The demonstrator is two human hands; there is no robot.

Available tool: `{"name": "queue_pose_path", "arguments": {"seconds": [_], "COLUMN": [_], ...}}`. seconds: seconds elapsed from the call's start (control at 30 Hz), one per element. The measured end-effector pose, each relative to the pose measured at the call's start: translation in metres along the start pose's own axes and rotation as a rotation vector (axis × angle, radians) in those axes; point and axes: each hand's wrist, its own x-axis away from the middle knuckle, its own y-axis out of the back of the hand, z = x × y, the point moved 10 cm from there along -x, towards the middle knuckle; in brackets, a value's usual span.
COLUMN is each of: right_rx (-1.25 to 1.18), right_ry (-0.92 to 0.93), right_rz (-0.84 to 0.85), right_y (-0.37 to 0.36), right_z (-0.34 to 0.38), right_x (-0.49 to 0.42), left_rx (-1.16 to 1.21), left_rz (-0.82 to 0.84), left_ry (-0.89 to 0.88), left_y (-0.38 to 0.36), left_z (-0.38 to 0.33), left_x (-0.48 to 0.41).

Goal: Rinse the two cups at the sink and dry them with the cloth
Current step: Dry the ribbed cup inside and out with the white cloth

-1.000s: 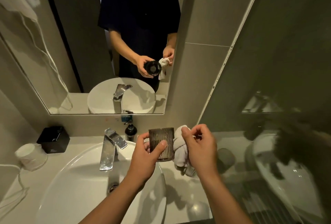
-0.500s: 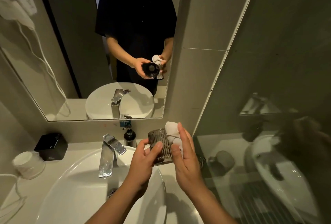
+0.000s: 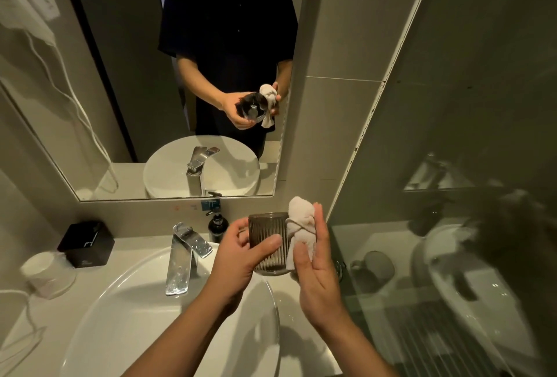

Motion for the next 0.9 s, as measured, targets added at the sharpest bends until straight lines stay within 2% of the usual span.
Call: {"name": "queue_pose_path", "arguments": {"seconds": [0.13,0.3,0.47,0.67,0.9], "right_rx": [0.056,-0.106,0.109,0.137,-0.03], "right_ry": [0.043,-0.071,0.006,0.058,-0.061], "right_rz": [-0.066,-0.038,-0.036,-0.034,-0.059], "right_y": [0.006,0.005,0.004,0.007,0.011], "right_z": [0.004,-0.009,0.0,0.015,-0.011], "right_x": [-0.004,-0.005,-0.006,-0.009,-0.011], "left_rx": [0.078,0.092,-0.065,0.021,0.086], "left_rz": [0.003,0.071,0.097,-0.003,0.069], "left_ry": [0.022,0.045,0.042,0.047,0.094], "left_y": [-0.002,-0.01,-0.007,0.0,-0.005], "left_z": [0.003,0.005,0.007,0.004,0.007], "left_x": [-0.001,-0.002,-0.007,-0.006,-0.003]}}
